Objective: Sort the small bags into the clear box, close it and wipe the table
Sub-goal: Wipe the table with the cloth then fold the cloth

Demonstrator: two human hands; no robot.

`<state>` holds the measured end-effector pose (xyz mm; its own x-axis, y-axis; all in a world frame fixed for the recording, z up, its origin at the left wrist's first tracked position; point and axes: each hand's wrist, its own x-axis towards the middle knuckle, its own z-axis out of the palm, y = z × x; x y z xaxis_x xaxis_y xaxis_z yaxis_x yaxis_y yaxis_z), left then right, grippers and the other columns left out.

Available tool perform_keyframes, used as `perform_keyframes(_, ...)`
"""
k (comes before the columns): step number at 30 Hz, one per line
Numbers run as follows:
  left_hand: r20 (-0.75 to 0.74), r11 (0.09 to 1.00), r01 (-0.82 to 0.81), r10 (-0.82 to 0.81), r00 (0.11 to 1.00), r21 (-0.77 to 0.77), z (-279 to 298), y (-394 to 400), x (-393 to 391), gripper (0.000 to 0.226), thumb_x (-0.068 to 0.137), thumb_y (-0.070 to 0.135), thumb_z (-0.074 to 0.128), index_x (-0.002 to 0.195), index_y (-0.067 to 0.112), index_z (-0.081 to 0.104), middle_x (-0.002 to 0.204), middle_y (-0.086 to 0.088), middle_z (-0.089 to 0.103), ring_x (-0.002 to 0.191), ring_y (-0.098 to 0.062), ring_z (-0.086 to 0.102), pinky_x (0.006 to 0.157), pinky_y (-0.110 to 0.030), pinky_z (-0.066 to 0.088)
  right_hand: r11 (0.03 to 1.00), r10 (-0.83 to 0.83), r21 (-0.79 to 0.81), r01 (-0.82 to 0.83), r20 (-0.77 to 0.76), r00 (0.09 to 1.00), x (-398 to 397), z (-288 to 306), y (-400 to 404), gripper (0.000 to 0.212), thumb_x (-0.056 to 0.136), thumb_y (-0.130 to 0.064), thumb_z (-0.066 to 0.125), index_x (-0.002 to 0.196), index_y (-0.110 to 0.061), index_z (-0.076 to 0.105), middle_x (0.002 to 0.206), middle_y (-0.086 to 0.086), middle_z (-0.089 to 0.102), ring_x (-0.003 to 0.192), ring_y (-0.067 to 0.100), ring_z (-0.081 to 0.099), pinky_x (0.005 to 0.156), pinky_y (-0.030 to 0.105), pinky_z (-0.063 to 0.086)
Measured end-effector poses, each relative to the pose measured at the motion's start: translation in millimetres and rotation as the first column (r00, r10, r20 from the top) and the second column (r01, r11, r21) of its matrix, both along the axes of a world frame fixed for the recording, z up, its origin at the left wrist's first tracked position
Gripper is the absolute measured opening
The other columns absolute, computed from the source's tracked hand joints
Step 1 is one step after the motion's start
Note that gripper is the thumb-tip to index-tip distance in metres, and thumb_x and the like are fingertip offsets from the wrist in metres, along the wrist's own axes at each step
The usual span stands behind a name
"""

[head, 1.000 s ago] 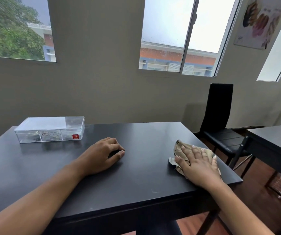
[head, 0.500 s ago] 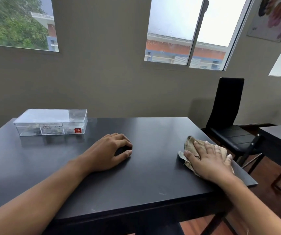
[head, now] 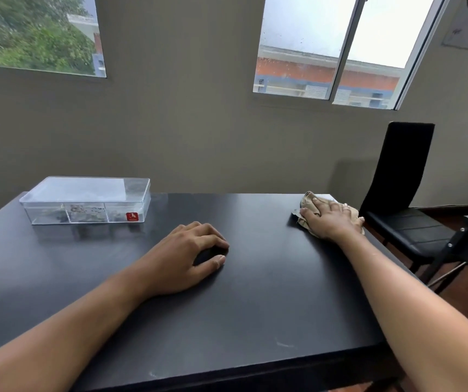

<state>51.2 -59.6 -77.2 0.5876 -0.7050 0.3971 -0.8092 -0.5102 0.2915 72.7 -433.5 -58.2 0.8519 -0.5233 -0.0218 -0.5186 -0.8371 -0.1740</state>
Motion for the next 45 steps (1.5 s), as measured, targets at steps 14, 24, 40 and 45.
perform_keyframes(14, -0.023, 0.999, -0.019, 0.018, 1.0, -0.049, -5, -2, 7, 0.035, 0.097, 0.057, 0.052, 0.127, 0.041, 0.064, 0.122, 0.027, 0.054, 0.125, 0.002, 0.044, 0.11, -0.021, 0.023, 0.999, -0.032, 0.021, 0.032, 0.013, 0.999, 42, 0, -4, 0.076, 0.09, -0.072, 0.008, 0.16, -0.044, 0.015, 0.172, -0.01, 0.006, 0.159, 0.026, 0.002, 0.121, 0.066, 0.001)
perform_keyframes(24, -0.033, 0.998, -0.047, 0.045, 0.998, -0.04, -4, -1, 7, 0.037, 0.096, 0.058, 0.053, 0.127, 0.041, 0.064, 0.122, 0.027, 0.054, 0.125, 0.003, 0.043, 0.108, -0.026, 0.024, 0.995, 0.099, 0.03, -0.099, 0.007, 0.995, 1, 1, 31, 0.073, 0.09, -0.067, 0.017, 0.16, -0.046, 0.009, 0.172, -0.011, 0.001, 0.159, 0.022, -0.004, 0.123, 0.061, -0.007)
perform_keyframes(40, -0.053, 0.984, -0.173, 0.171, 0.984, -0.034, 0, -1, 1, 0.035, 0.095, 0.054, 0.055, 0.124, 0.038, 0.066, 0.124, 0.025, 0.058, 0.119, -0.003, 0.047, 0.1, -0.029, 0.028, 0.885, 0.464, -0.024, -0.465, -0.04, 0.885, -125, -8, 109, 0.072, 0.092, -0.076, 0.02, 0.156, -0.055, -0.004, 0.17, -0.017, -0.012, 0.157, 0.013, -0.016, 0.126, 0.049, -0.008)
perform_keyframes(45, -0.053, 0.981, -0.193, 0.191, 0.98, -0.026, 0, -2, 2, 0.036, 0.095, 0.053, 0.054, 0.125, 0.037, 0.065, 0.124, 0.024, 0.058, 0.119, -0.005, 0.048, 0.103, -0.031, 0.03, 0.87, 0.492, -0.009, -0.492, -0.041, 0.87, -111, -4, 103, 0.076, 0.086, -0.078, 0.019, 0.156, -0.057, 0.0, 0.17, -0.019, -0.007, 0.157, 0.013, -0.011, 0.126, 0.051, -0.006)
